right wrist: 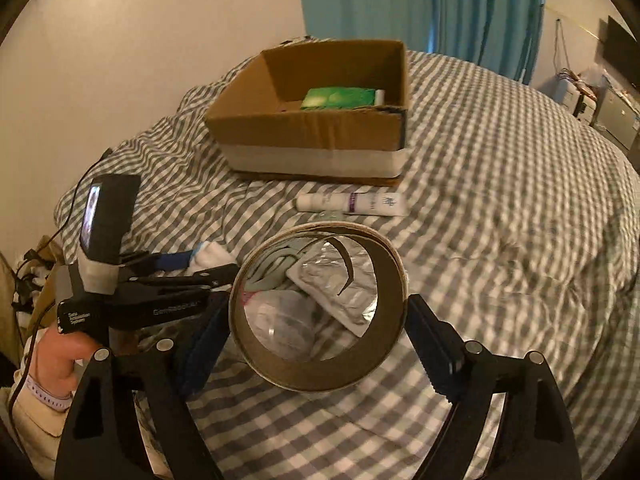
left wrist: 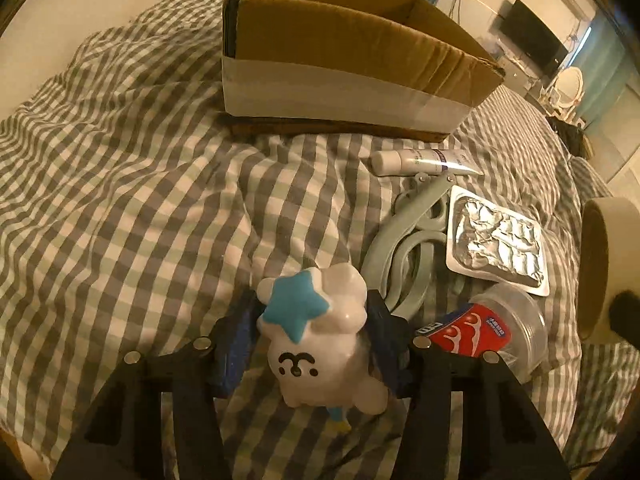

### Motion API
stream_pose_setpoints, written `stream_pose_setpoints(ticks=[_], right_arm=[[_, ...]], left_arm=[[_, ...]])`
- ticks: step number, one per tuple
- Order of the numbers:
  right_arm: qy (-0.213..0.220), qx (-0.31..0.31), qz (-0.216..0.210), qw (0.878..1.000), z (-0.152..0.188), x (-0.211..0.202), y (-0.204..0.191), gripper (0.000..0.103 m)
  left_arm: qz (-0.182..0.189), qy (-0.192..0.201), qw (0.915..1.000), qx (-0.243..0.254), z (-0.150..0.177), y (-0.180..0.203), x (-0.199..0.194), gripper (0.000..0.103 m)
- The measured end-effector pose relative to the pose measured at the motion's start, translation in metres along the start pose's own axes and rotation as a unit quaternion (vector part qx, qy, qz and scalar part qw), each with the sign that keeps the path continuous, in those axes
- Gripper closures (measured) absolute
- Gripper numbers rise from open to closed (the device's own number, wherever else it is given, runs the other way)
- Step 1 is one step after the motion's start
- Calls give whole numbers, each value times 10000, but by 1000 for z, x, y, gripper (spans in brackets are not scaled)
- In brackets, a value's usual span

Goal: Organize objects
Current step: 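Grasp the white figurine with the left tool while the right tool grasps the tape roll, then drop the figurine and tape roll into the cardboard box, opening both tools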

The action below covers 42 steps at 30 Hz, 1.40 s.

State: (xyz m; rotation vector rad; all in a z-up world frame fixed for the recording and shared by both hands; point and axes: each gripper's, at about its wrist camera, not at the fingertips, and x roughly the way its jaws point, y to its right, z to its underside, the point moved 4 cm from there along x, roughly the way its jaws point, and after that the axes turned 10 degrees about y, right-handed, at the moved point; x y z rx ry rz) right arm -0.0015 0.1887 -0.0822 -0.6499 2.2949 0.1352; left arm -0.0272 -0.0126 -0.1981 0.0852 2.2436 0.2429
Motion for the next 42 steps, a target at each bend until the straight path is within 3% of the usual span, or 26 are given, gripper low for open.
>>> stream_pose_setpoints(ticks=[7, 14, 20, 26, 31, 36, 42], right_arm=[[231, -28, 51, 9997, -3, -21, 7, 18], [655, -168, 45, 9977, -33, -40, 7, 18], [1255, -217, 91, 9918, -89, -57, 13, 18], [1833, -259, 40, 9827, -155, -61, 14, 18], [2058, -335, 46, 9780, -199, -45, 14, 18], [2062, -190, 11, 9783, -233, -12, 21, 18], [1777, -119, 69, 9840, -247, 43, 34, 18]], left_arm=[[-352, 318, 9987, -159, -8, -4, -41, 49], [-419, 1326, 9900, -218, -70, 2, -106, 49], [-245, 1980, 9799, -81, -136, 16, -135, 49], [-313, 2209, 9748, 52, -195, 27, -130, 49], [-389, 2289, 9725, 190, -228, 32, -111, 49], [-413, 2157, 9752, 274, -248, 31, -74, 49], [-463, 1899, 9798, 431, -252, 27, -23, 49]])
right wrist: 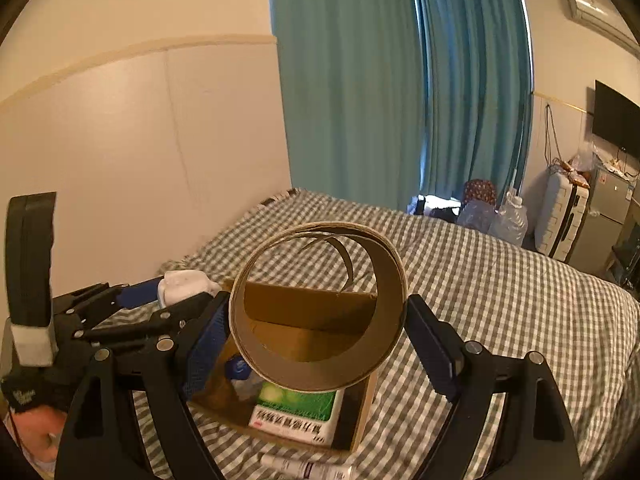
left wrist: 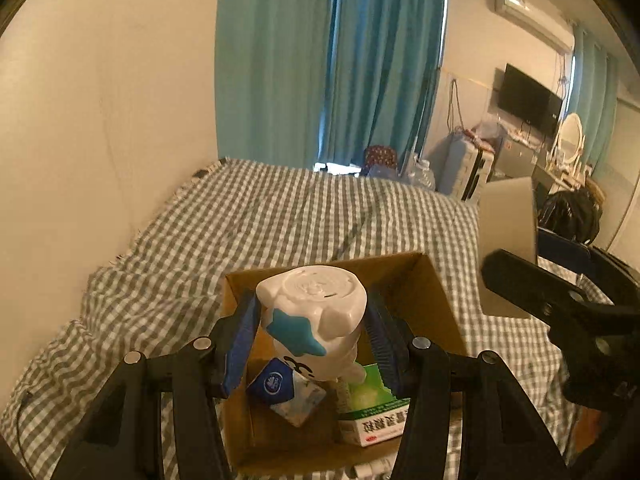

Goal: Organize objects
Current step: 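Drop the figurine and tape roll into the cardboard box, opening both tools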

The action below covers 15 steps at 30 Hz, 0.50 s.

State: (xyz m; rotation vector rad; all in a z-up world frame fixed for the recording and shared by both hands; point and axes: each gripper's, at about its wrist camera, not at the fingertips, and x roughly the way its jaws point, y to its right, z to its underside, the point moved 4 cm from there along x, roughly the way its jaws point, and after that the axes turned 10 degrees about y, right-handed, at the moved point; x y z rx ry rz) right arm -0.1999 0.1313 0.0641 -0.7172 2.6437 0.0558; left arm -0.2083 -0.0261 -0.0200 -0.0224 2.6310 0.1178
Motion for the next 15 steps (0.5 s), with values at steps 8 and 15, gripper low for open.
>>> stream_pose_setpoints(ticks=[8, 15], right_arm=[[-508, 10, -4, 9987, 30, 61, 4, 19], [-591, 142, -77, 9981, 33, 77, 5, 16]], left_arm=[[135, -408, 9990, 149, 35, 9, 33, 49], [124, -559, 9983, 121, 40, 4, 32, 44]])
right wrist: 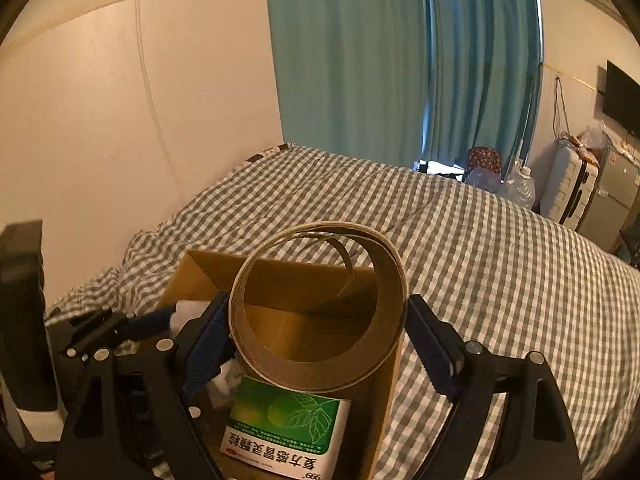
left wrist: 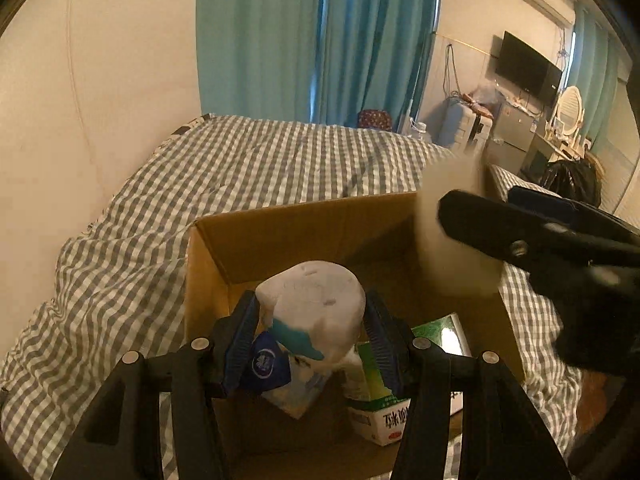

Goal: Organize objects
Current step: 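Drop the figurine and tape roll into the cardboard box, opening both tools, then grasp the clear swab jar with the left tool while the right tool grasps the foil blister pack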

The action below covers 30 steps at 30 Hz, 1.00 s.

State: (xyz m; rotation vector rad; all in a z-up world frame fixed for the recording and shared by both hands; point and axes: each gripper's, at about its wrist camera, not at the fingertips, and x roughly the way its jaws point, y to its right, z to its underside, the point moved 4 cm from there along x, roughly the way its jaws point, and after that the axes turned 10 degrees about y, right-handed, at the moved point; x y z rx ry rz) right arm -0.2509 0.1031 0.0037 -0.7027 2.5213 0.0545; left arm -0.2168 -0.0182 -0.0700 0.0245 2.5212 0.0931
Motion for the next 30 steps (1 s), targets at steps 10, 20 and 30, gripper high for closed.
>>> stream_pose_setpoints(ticks=[10, 20, 30], right_arm=[[455, -24, 315, 9985, -31, -76, 6, 0], [848, -585, 308, 9942, -39, -205, -1, 0], [482, -1006, 274, 9934, 31, -239, 8, 0]], left_arm=[[-466, 455, 9978, -154, -29, -7, -80, 13], [-858, 677, 9935, -313, -7, 11, -170, 11], [-1081, 156, 9927, -505, 77, 37, -185, 11]])
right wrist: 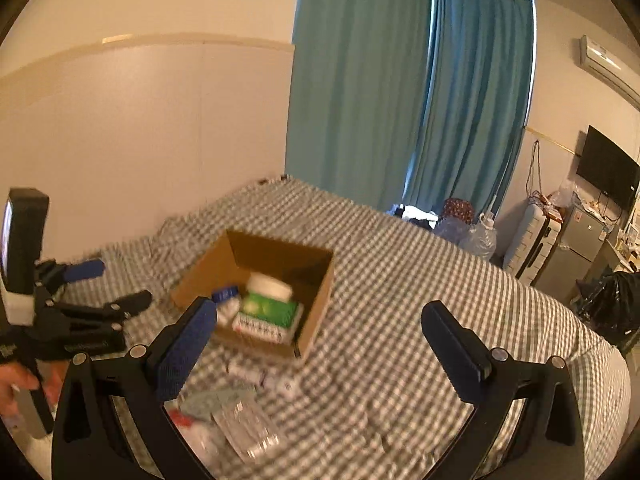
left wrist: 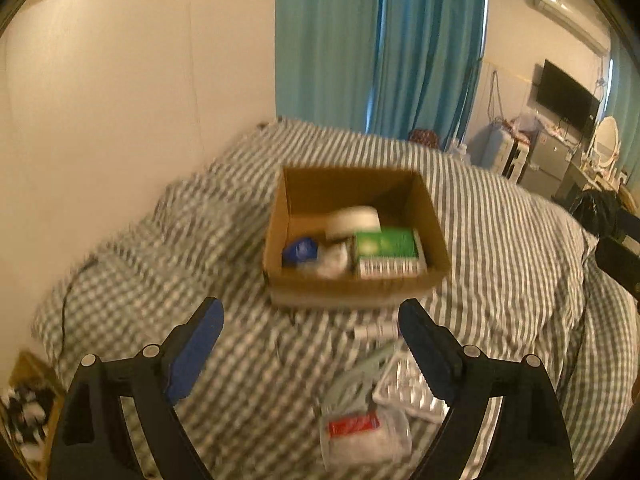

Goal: Organize objects
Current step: 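Grasp the clear swab jar with the left tool while the right tool grasps the foil blister pack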

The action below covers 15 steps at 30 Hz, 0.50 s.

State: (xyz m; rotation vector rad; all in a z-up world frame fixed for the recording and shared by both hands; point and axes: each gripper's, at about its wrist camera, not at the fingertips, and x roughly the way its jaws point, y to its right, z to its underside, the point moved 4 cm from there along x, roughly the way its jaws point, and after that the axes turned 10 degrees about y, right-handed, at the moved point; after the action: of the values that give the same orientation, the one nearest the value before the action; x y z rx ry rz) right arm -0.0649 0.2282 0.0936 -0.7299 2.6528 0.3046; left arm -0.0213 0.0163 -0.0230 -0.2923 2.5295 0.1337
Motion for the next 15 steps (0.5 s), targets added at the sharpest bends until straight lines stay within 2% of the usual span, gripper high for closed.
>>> stream_pose_setpoints(ticks=[4, 9, 15], right_arm=[[-244, -55, -65, 9997, 41, 2, 4, 0], [-562, -207, -83, 9982, 91, 9, 4, 0], [-809, -216, -41, 9965, 124, 18, 9, 0]], left_arm=[[-266, -271, 9992, 109, 41, 7, 3, 11], [36, -645, 9979, 79, 87, 29, 11, 11], [333, -1035, 9940, 141, 126, 52, 27, 11]])
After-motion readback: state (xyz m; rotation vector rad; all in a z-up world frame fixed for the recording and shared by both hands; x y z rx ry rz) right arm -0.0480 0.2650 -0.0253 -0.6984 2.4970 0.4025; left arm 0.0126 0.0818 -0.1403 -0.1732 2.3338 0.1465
